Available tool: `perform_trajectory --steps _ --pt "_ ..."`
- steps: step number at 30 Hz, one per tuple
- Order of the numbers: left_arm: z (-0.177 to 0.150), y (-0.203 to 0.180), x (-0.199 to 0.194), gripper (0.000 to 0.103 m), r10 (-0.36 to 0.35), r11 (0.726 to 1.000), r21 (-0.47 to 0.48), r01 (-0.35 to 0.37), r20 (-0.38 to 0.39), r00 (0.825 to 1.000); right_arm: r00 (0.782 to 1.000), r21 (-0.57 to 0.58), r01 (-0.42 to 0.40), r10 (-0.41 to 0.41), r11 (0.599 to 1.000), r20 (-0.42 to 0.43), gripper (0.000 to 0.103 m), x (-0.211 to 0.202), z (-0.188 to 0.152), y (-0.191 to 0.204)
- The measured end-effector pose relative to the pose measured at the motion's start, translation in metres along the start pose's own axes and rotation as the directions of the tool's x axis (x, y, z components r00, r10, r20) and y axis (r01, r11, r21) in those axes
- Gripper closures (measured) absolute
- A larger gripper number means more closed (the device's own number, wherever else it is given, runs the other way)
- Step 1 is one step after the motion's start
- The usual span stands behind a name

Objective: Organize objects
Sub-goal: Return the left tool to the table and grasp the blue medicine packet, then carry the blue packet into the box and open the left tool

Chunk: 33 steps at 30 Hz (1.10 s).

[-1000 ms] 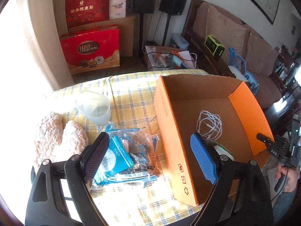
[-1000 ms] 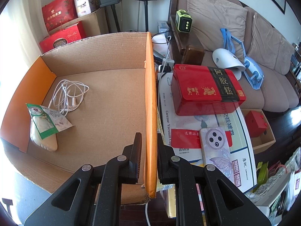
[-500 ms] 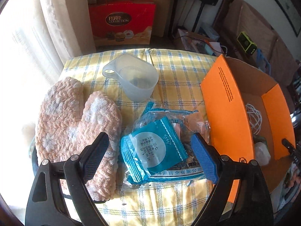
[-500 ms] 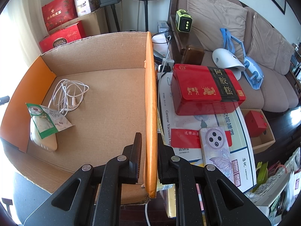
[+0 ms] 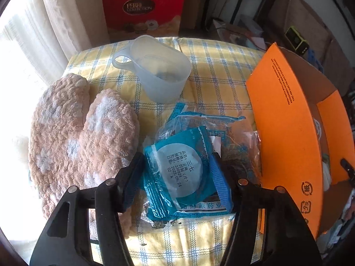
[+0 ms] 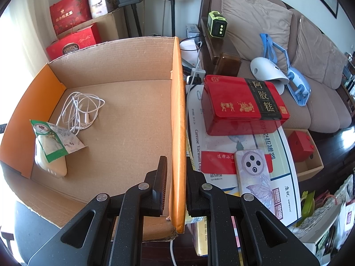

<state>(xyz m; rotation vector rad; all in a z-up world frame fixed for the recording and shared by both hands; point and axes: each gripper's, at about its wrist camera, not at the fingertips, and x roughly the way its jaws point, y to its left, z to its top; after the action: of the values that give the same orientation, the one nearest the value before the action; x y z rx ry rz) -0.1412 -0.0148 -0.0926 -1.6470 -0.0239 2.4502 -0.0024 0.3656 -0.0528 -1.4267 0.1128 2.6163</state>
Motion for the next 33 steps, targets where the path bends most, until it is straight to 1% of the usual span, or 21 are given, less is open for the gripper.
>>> perform_trajectory --steps 1,4,5,6,13,17,23,27,33 --pt "0.001 0.001 -0.002 0.056 -0.006 1.000 -0.002 0.006 0.005 1.000 1.000 0.000 0.000 0.000 1.000 0.000 0.090 0.000 0.000 0.000" --pt "0.002 0.001 -0.008 0.065 -0.008 1.000 0.007 0.008 0.017 1.000 1.000 0.000 0.000 0.000 1.000 0.000 0.090 0.000 0.000 0.000" --pt "0.002 0.000 -0.010 0.072 -0.002 1.000 0.014 0.002 0.022 1.000 1.000 0.000 0.000 0.000 1.000 0.000 0.090 0.000 0.000 0.000" --pt "0.003 0.000 -0.012 0.074 0.004 1.000 0.016 -0.005 0.025 1.000 1.000 0.000 0.000 0.000 1.000 0.000 0.090 0.000 0.000 0.000" --pt "0.009 0.000 -0.039 0.074 -0.045 0.999 0.001 0.045 0.076 0.996 1.000 0.000 0.000 0.000 1.000 0.000 0.090 0.000 0.000 0.000" --pt "0.011 -0.013 -0.061 0.074 -0.108 0.994 0.026 0.105 0.110 0.988 1.000 0.000 0.000 0.000 1.000 0.000 0.090 0.000 0.000 0.000" --pt "0.015 -0.055 -0.088 0.074 -0.224 0.971 0.109 0.211 0.123 0.967 1.000 0.000 0.000 0.000 1.000 0.000 0.090 0.000 0.000 0.000" --pt "0.016 -0.089 -0.098 0.074 -0.262 0.957 0.164 0.241 0.119 0.958 1.000 0.000 -0.001 0.001 1.000 0.000 0.090 0.000 0.000 0.000" --pt "0.010 -0.142 -0.093 0.073 -0.312 0.929 0.235 0.287 0.079 0.947 1.000 0.001 -0.001 0.001 1.000 0.001 0.090 0.000 0.000 -0.001"
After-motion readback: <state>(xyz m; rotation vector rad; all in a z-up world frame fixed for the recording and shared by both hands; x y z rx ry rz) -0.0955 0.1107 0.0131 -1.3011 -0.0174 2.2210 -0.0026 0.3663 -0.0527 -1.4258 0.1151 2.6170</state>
